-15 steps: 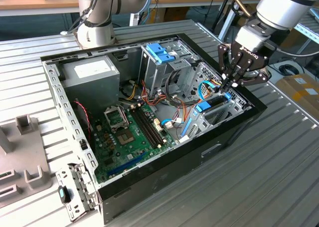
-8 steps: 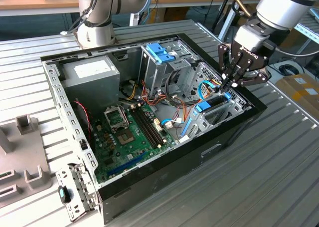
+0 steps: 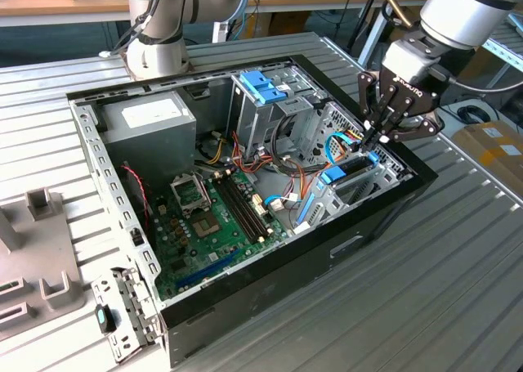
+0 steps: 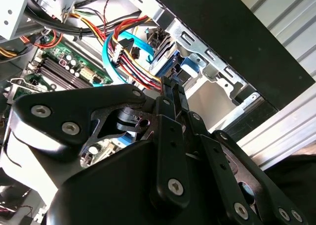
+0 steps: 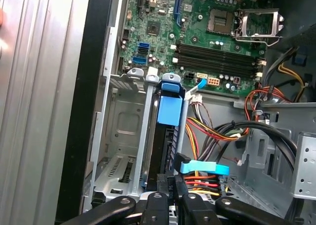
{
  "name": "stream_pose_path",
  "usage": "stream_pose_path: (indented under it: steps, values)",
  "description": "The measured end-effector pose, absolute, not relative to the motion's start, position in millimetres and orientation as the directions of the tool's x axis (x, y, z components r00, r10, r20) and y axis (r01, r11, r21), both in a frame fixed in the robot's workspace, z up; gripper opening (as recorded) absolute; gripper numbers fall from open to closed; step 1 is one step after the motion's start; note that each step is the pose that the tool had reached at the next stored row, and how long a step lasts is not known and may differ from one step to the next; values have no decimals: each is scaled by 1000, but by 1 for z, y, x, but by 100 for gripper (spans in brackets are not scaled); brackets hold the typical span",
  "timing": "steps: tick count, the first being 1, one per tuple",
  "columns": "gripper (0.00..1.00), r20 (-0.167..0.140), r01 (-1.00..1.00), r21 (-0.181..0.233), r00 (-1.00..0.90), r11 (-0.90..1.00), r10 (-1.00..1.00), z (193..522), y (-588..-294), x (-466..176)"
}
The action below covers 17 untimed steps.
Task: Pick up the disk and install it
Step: 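Insert the first disk wire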
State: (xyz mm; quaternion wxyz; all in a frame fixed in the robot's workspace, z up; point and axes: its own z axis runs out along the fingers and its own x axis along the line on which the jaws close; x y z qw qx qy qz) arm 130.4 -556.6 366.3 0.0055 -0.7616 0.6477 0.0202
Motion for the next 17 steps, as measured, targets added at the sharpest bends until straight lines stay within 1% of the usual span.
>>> stream_pose_path:
  steps: [17]
  values:
    - [17, -38, -995, 18, 100, -100, -994, 366, -557, 130]
